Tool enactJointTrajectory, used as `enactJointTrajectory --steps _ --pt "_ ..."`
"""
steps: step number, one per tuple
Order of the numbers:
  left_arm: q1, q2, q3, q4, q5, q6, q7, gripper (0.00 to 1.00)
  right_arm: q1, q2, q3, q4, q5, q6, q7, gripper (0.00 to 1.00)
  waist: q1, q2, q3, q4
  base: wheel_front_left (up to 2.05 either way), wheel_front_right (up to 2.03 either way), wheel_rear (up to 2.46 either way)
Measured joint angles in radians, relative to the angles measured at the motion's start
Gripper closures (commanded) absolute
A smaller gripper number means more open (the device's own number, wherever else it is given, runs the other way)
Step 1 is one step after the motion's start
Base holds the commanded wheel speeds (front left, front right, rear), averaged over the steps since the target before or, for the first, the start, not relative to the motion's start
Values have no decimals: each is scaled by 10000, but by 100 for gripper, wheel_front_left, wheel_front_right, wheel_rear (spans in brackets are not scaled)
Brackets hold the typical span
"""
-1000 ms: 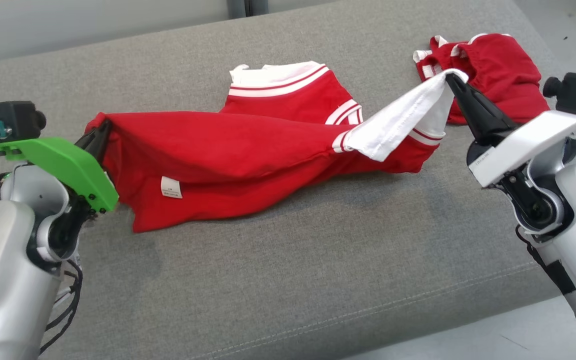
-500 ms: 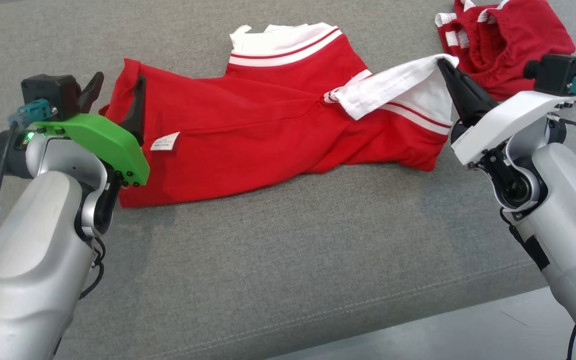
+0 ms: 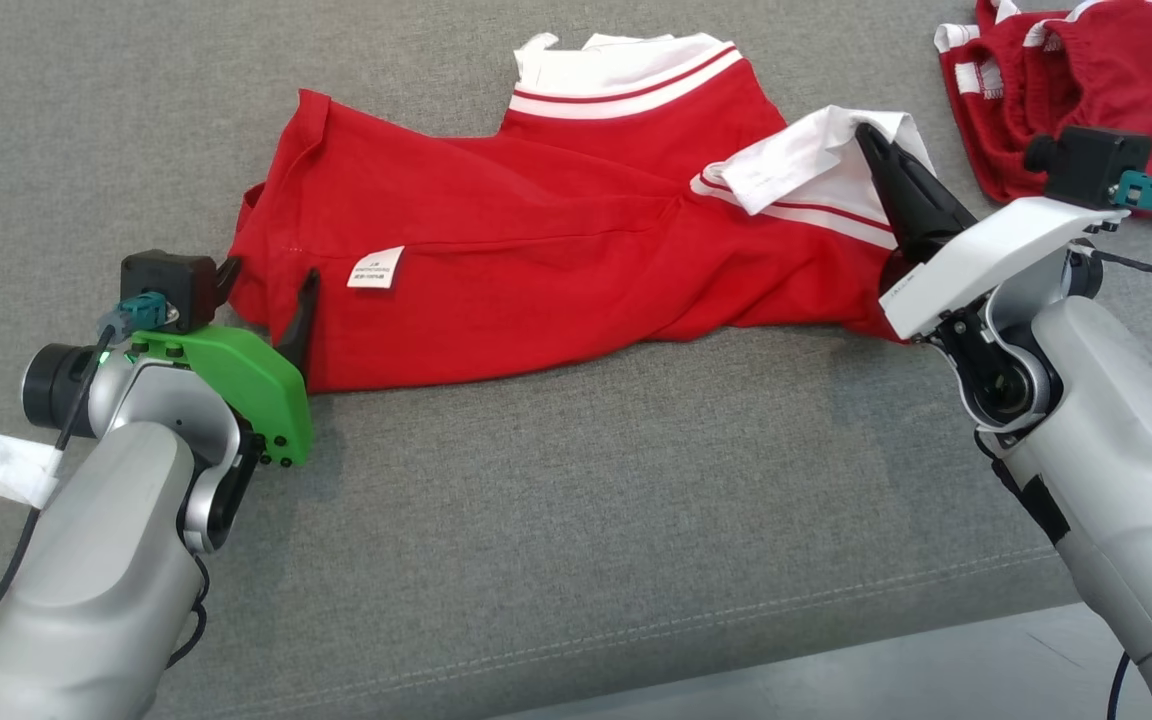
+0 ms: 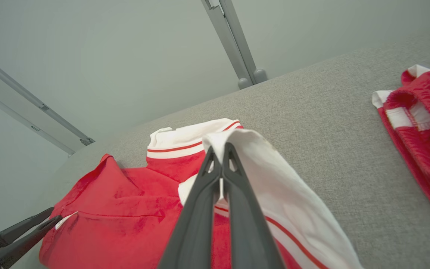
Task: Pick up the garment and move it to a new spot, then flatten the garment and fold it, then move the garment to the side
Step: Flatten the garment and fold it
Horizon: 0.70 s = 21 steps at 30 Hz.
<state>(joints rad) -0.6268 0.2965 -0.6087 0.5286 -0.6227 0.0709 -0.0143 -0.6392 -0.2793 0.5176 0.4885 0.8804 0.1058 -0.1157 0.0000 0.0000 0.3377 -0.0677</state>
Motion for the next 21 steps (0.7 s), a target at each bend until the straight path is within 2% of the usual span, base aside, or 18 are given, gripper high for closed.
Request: enactJointTrajectory --steps 10,14,15,19,21 --pt "-328 -270 92 257 128 13 -320 0 -188 29 132 476 0 84 -437 100 0 0 187 -223 0 0 0" --pt "-350 -278 82 407 128 13 -408 19 -188 33 140 648 4 102 -573 100 0 0 183 -216 0 0 0" --pt "-350 -280 73 464 144 15 -408 18 -188 33 146 696 6 119 -608 100 0 0 181 -211 0 0 0" --pt "-388 -238 58 593 449 171 -571 3 -188 67 215 851 17 171 -654 100 0 0 169 -189 0 0 0" --pt "-425 -234 77 591 539 213 -688 2 -189 102 240 907 27 173 -700 100 0 0 160 -178 0 0 0"
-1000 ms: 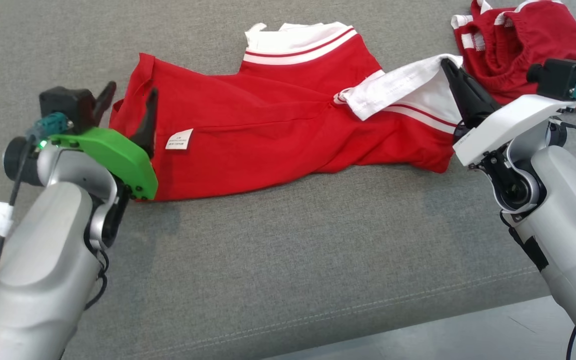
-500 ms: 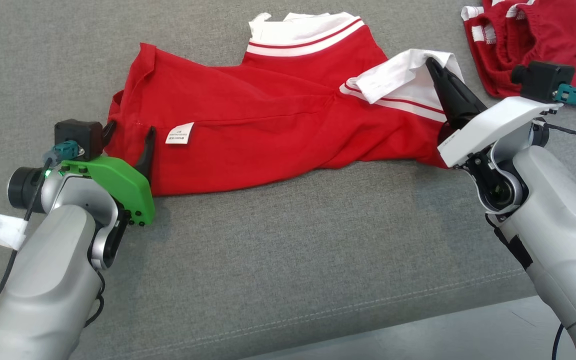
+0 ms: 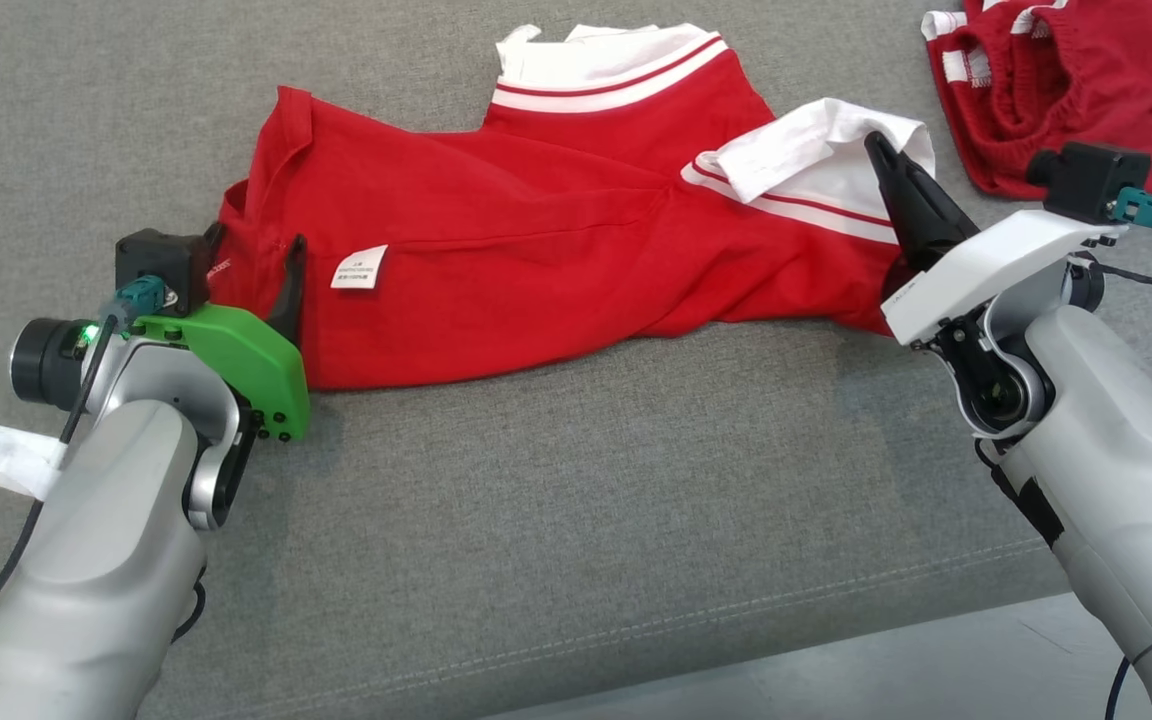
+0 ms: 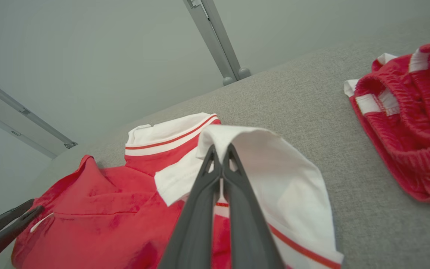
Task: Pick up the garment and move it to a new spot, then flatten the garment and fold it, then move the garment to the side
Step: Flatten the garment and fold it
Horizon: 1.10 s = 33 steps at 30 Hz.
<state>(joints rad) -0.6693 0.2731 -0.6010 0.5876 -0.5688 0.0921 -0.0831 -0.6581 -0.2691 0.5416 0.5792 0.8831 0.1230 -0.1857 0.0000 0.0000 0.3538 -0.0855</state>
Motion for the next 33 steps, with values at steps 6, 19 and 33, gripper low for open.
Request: enactJointTrajectory --steps 6,19,33 --pt "-73 -255 -44 -4 73 21 -56 5 -9 25 90 194 98 0 -77 100 0 0 -21 38 0 0 0" --pt "-74 -328 -33 138 105 65 -146 29 -178 96 343 318 330 0 -253 100 0 0 -32 -12 0 0 0" --pt "66 -372 -102 25 560 209 -345 22 -184 88 637 387 514 0 -353 100 0 0 -153 38 0 0 0"
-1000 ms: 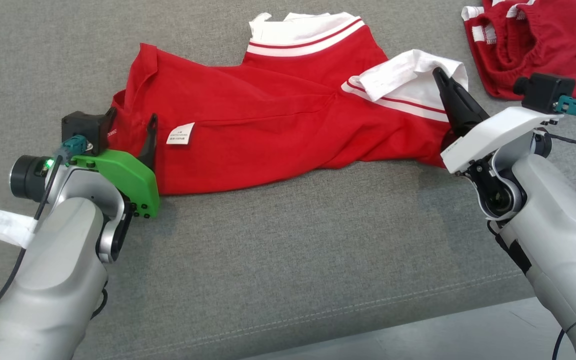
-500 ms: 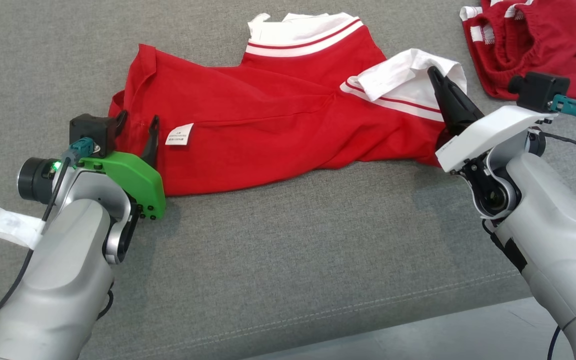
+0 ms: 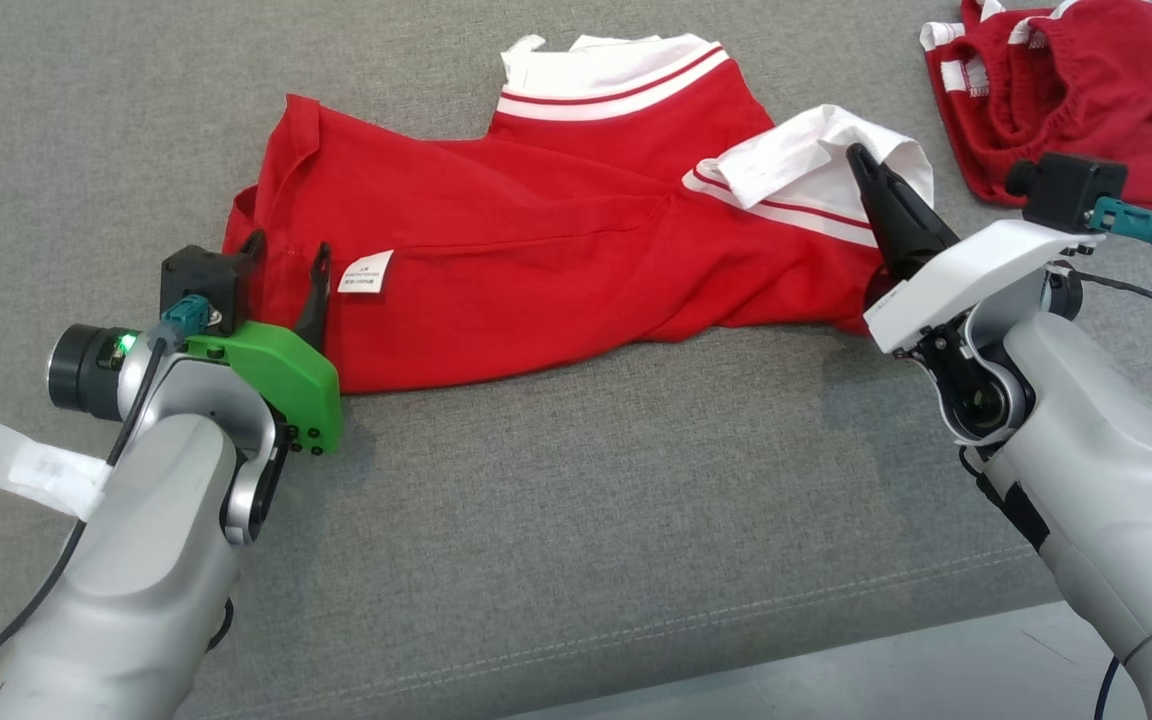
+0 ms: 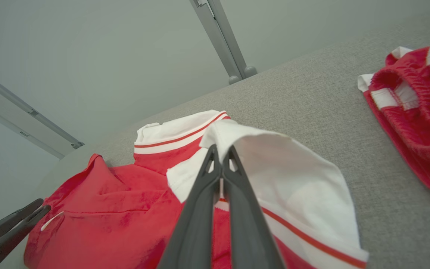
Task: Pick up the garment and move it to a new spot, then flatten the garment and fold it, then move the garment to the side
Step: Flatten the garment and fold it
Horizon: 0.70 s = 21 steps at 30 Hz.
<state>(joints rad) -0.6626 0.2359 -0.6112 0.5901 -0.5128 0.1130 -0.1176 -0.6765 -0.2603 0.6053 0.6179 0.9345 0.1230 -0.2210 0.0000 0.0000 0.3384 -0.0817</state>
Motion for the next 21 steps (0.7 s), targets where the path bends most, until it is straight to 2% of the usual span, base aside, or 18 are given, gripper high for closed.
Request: enactJointTrajectory --steps 8,13,18,21 --pt "489 -115 109 27 56 31 35 30 0 -44 163 69 109 0 -73 100 0 0 -108 41 0 0 0" --pt "537 -153 207 96 56 33 117 40 0 -38 305 79 205 0 -75 100 0 0 -180 24 0 0 0" --pt "537 -213 203 17 188 35 119 44 0 -48 433 109 259 0 -107 100 0 0 -249 -31 0 0 0" --pt "537 -232 186 -36 337 50 132 50 0 -63 472 150 303 0 -132 100 0 0 -290 -63 0 0 0"
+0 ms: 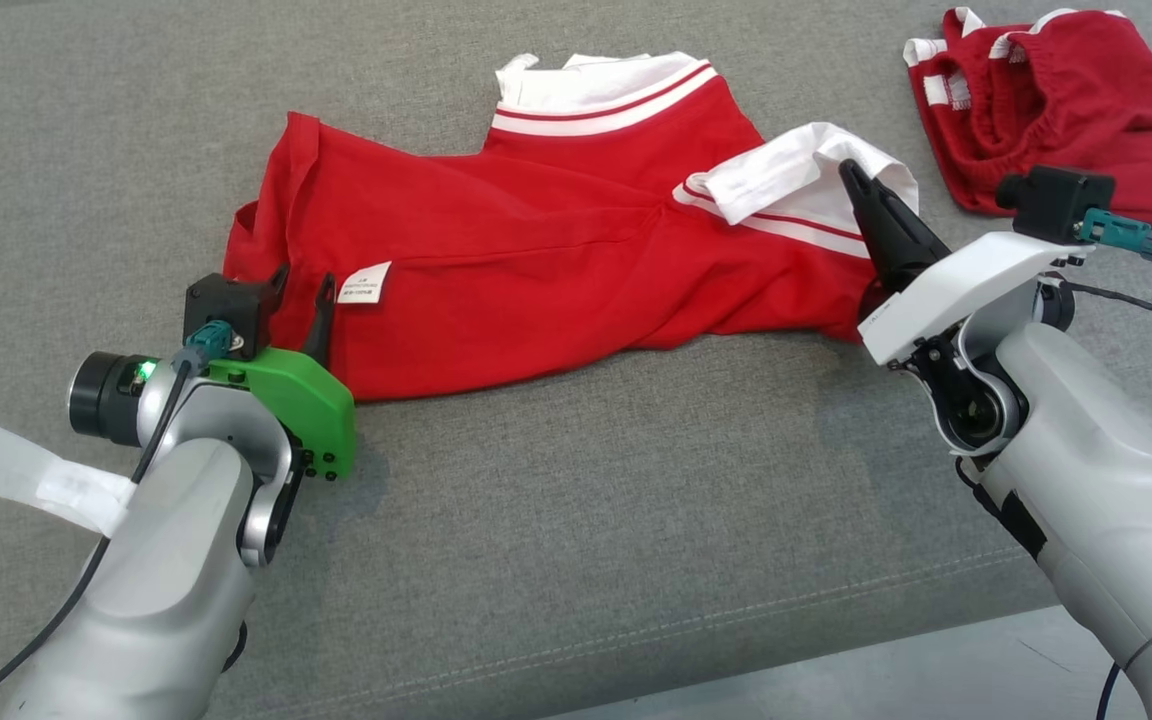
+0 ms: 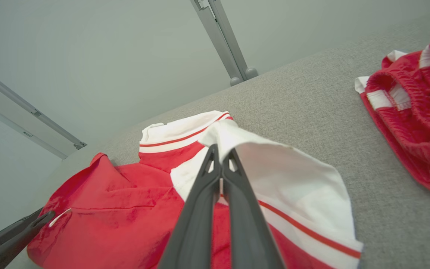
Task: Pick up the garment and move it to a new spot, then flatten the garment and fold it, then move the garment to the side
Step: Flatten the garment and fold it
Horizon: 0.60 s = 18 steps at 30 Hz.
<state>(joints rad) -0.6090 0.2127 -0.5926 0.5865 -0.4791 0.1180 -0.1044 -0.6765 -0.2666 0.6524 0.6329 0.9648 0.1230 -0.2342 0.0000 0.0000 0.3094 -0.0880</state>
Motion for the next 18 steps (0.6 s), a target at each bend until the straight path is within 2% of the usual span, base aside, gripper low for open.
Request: enactJointTrajectory --steps 6,9,11,13,18 --pt "0 -13 140 121 29 13 174 54 0 -6 125 25 121 0 -29 100 0 0 -57 -55 0 0 0" --pt "-1 -23 249 247 33 13 291 60 -1 -4 192 23 134 0 -31 100 0 0 -64 -77 0 0 0" --pt "-8 -40 301 334 92 13 343 69 -4 -4 244 23 134 0 -31 100 0 0 -60 -94 0 0 0" --pt "-21 -79 339 437 142 13 393 71 -14 -6 295 23 134 0 -31 100 0 0 -55 -116 0 0 0" --pt "-227 -251 472 644 180 13 508 72 -144 -15 385 23 140 0 -44 100 0 0 -30 -194 0 0 0"
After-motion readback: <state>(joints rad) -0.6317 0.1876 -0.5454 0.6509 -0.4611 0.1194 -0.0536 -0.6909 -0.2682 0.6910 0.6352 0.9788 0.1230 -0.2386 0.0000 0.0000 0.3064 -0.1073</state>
